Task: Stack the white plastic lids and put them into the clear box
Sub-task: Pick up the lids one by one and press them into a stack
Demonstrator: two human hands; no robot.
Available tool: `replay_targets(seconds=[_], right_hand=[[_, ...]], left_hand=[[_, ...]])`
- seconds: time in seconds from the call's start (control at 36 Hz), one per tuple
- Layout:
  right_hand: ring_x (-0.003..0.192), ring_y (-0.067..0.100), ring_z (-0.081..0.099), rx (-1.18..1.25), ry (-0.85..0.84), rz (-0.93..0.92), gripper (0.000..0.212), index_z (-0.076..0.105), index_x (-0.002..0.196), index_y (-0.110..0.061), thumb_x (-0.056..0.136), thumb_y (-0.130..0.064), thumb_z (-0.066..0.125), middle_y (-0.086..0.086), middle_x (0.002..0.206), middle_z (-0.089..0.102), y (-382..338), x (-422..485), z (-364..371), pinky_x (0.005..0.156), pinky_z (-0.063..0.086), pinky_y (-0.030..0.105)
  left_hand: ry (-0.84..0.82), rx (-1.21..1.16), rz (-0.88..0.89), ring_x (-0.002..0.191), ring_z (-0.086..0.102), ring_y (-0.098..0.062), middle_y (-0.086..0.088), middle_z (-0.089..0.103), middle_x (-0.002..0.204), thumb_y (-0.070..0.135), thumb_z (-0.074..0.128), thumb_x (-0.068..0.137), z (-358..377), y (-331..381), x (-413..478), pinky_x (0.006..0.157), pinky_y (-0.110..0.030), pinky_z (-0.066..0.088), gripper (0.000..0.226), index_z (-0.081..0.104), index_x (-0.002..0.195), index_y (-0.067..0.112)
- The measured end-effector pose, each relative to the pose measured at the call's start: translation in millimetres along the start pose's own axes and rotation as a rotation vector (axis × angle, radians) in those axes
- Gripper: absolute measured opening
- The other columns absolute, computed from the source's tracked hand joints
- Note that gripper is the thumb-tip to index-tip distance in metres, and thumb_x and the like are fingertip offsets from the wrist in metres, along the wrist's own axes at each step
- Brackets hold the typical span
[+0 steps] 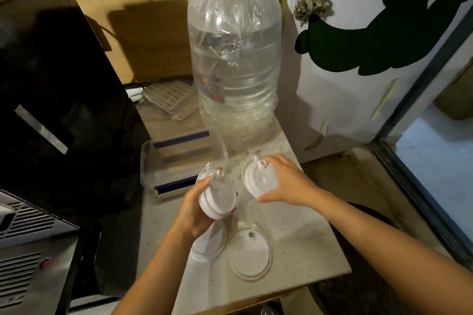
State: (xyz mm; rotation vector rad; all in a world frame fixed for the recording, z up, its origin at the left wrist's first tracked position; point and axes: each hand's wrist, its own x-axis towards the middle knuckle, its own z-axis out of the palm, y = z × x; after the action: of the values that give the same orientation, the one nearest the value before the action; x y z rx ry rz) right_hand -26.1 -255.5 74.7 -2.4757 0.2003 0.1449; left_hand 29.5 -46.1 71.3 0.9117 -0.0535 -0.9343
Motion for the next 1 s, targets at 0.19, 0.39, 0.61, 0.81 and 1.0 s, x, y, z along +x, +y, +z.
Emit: replay_targets(seconds=[0.19,0.39,0.61,0.81,1.0], right_hand=[[0.114,0.005,0.033,0.233,0.023,-0.152,0.094,0.03,0.133,-0.029,0.056,-0.043,0.083,-0.018,0.123,0.03,-44,-6,-10,0.093,0.033,0.025],[0.111,0.002,0.034,0.278,-0.013,-0.189,0.092,0.031,0.132,-0.027,0.057,-0.037,0.084,-0.017,0.121,0.031,-62,-5,5,0.091,0.031,0.021],[0.112,0.004,0.036,0.312,-0.012,-0.223,0.09,0.033,0.13,-0.027,0.057,-0.036,0.084,-0.011,0.127,0.036,-73,-1,16,0.09,0.034,0.02],[0.116,0.008,0.037,0.33,-0.004,-0.243,0.09,0.032,0.13,-0.027,0.057,-0.034,0.084,-0.008,0.132,0.036,-78,-2,22,0.095,0.039,0.027],[0.123,0.012,0.034,0.302,-0.024,-0.265,0.097,0.026,0.134,-0.025,0.057,-0.035,0.084,-0.005,0.138,0.031,-79,-2,28,0.1,0.038,0.03]], left_hand=[[-0.098,0.051,0.078,0.078,0.066,-0.021,-0.009,0.071,0.09,0.051,0.082,0.047,4,5,2,0.062,-0.035,0.056,0.065,0.068,0.1,0.017],[-0.139,0.069,0.137,0.087,0.068,-0.017,-0.004,0.074,0.092,0.053,0.08,0.051,8,9,0,0.072,-0.031,0.057,0.059,0.071,0.097,0.017],[-0.12,0.067,0.163,0.083,0.068,-0.016,-0.003,0.074,0.087,0.052,0.081,0.047,10,12,-3,0.067,-0.029,0.057,0.057,0.072,0.092,0.018],[-0.086,0.05,0.184,0.079,0.068,-0.016,-0.003,0.073,0.083,0.049,0.083,0.043,9,11,-5,0.067,-0.028,0.057,0.058,0.072,0.089,0.016],[-0.096,0.056,0.168,0.075,0.067,-0.019,-0.007,0.072,0.08,0.04,0.083,0.041,6,11,-9,0.063,-0.029,0.057,0.057,0.071,0.089,0.012]])
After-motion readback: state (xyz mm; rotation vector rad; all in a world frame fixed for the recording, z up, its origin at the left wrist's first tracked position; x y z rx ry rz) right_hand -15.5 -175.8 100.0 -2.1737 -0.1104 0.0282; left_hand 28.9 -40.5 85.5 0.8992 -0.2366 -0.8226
